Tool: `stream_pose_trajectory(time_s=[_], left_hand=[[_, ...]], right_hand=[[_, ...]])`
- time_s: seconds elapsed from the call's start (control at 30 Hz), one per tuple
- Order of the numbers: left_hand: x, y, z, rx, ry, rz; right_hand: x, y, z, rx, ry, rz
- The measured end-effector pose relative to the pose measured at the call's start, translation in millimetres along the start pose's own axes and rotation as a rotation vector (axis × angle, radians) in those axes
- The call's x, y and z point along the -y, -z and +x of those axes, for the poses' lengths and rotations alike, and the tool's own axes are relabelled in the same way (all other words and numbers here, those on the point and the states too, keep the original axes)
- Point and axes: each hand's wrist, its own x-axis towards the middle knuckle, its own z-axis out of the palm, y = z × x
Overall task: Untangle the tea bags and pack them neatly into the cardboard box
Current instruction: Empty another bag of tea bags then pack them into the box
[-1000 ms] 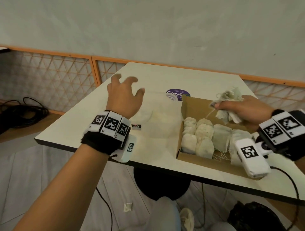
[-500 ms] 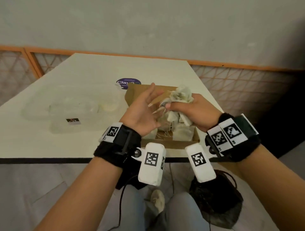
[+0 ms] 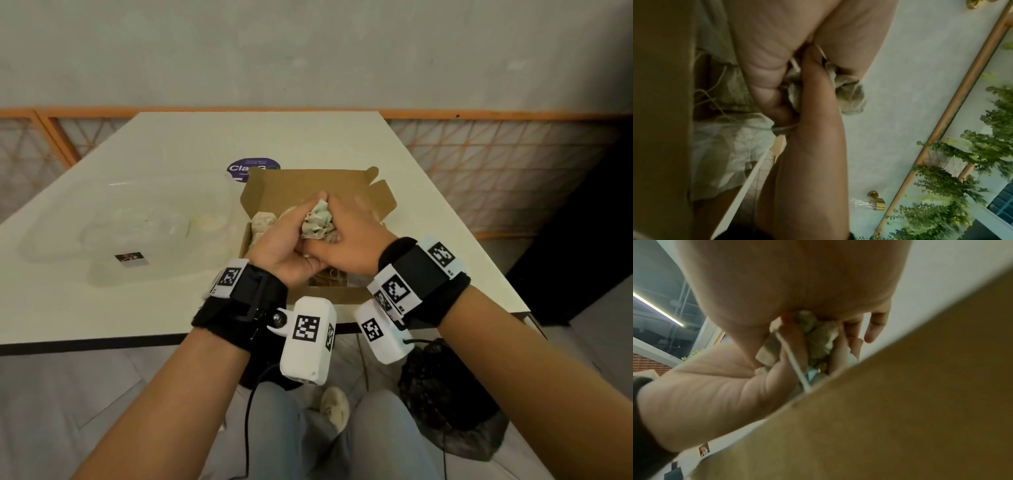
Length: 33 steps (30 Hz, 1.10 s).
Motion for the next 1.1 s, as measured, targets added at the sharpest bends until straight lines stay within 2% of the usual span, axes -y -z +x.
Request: stream_pose_trajectory(time_s=[0.07, 0.2, 0.3, 0.43, 0.6, 0.73, 0.87, 1.1], left_hand=[[-0.6, 2.5, 1.1, 0.011, -0.032, -0.02], [-1.1, 14.3, 4.0, -0.025, -0.067, -0.134], [-0.3, 16.7, 5.1, -0.011, -0.065, -0.185], [-0.6, 16.2, 5.7, 0.027, -0.078, -0.186], [-4.9, 17.8, 3.2, 0.13, -0.09, -0.275], [-11.0, 21.1, -2.5, 0.196, -0.15, -0.336], [-8.9, 22.4, -2.3, 0.186, -0.172, -0.283], [-9.0, 26.3, -2.8, 0.175, -0.153, -0.329]], right_hand=[[-3.9, 1.9, -4.2, -0.024, 0.014, 0.072], [-14.1, 1.6, -14.4, -0.155, -0.046, 0.5], [-22.8, -5.7, -17.4, -0.239, -0.07, 0.679], [-25.6, -10.8, -19.0, -0.232, -0.012, 0.729], [-27.6, -12.8, -18.6, -0.334, -0.033, 0.777], [-27.3, -13.4, -19.5, -0.277, -0.05, 0.764], [-24.4, -16.4, -17.1, -0.176, -0.037, 0.828], [-31.5, -6.4, -15.4, -0.249, -0.064, 0.979]])
